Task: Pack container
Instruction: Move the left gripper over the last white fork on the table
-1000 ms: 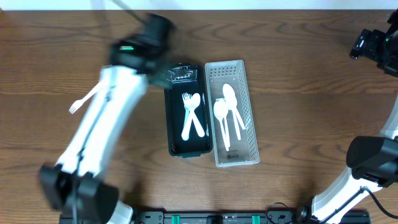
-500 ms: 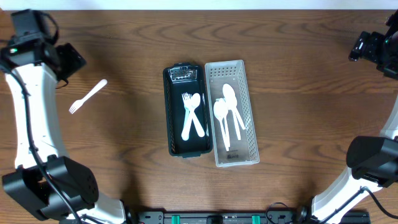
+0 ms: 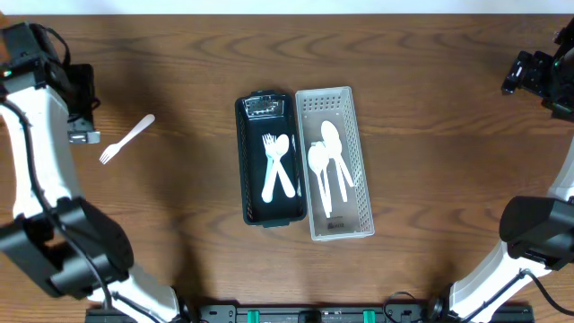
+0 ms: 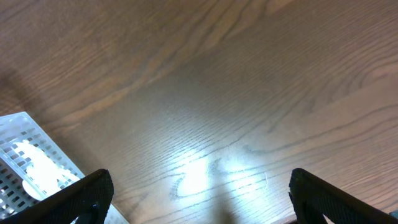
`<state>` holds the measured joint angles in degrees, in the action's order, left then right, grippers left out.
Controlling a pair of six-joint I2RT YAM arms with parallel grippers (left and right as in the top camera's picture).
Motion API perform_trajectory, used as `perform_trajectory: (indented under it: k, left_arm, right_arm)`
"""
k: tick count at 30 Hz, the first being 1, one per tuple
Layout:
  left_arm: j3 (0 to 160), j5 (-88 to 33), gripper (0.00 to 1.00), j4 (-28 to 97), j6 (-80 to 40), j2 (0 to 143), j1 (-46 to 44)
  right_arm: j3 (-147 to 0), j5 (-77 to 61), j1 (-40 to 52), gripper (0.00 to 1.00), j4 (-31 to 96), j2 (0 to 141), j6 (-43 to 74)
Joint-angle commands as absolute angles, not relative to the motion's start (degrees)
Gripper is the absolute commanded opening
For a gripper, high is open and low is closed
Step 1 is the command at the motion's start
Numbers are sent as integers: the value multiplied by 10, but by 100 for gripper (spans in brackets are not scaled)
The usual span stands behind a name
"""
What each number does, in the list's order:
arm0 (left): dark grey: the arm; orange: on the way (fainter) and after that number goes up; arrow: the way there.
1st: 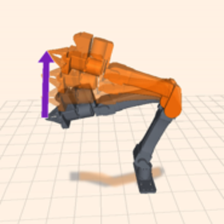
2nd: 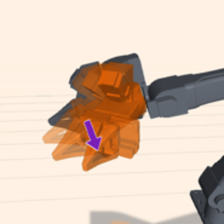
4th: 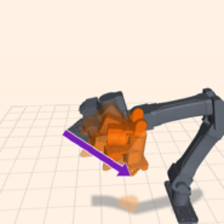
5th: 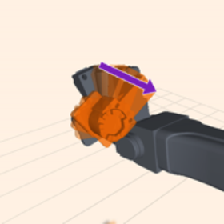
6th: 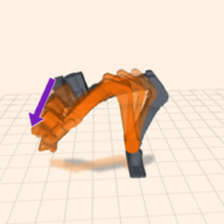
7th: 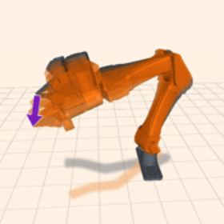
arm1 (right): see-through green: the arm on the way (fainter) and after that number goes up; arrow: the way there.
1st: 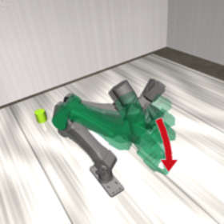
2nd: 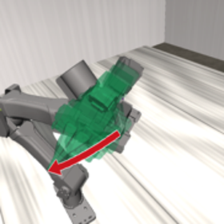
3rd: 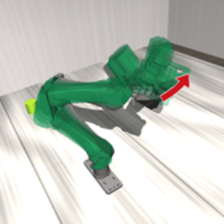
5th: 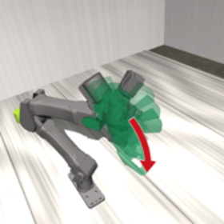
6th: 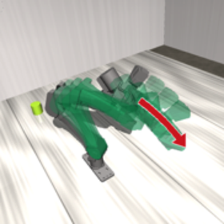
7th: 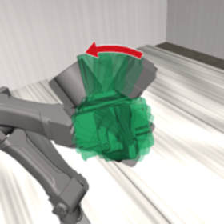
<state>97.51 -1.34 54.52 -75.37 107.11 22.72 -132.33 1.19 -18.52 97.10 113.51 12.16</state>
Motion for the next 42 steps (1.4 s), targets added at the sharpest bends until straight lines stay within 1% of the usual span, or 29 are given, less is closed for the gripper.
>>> perform_trajectory:
  k: [1,3,7,9,11,12,15,18,21,23,26,28,31,34,42]
  left_arm:
    - [973,-29,96,543,-925,1127,229]
    - [973,-38,94,529,-938,1153,233]
    - [973,-41,94,509,-938,1183,242]
    - [973,-44,96,503,-940,1194,244]
    - [973,-57,100,509,-954,1199,248]
    - [973,-68,98,511,-962,1199,251]
    - [977,-98,98,511,-972,1198,258]
    - [981,-128,98,516,-954,1198,261]
    - [997,-140,98,536,-916,1198,261]
    - [1020,-138,98,549,-869,1198,261]
    - [1075,-89,98,594,-809,1198,260]
    - [1114,-75,98,629,-797,1198,260]
    - [1163,-114,98,653,-804,1198,263]
    - [1206,-120,98,686,-836,1198,263]
    - [1211,-115,98,750,-892,1229,266]
  right_arm:
    - [-1321,6,-188,94,973,1132,132]
    - [-1321,6,-188,94,973,1132,132]
    - [-1321,6,-188,94,973,1132,132]
    - [-1321,6,-188,94,973,1132,132]
    - [-1321,6,-188,94,973,1132,132]
    - [-1321,6,-188,94,973,1132,132]
    - [-1321,6,-188,94,973,1132,133]
    - [-1321,6,-188,94,973,1132,132]
    - [-1321,6,-188,94,973,1132,132]
    - [-1321,6,-188,94,973,1132,132]
    - [-1321,6,-188,94,969,1132,132]
    - [-1321,6,-188,94,968,1132,132]
    - [-1321,6,-188,94,965,1132,132]
    - [-1321,6,-188,94,964,1132,132]
    - [-1321,6,-188,94,968,1132,132]
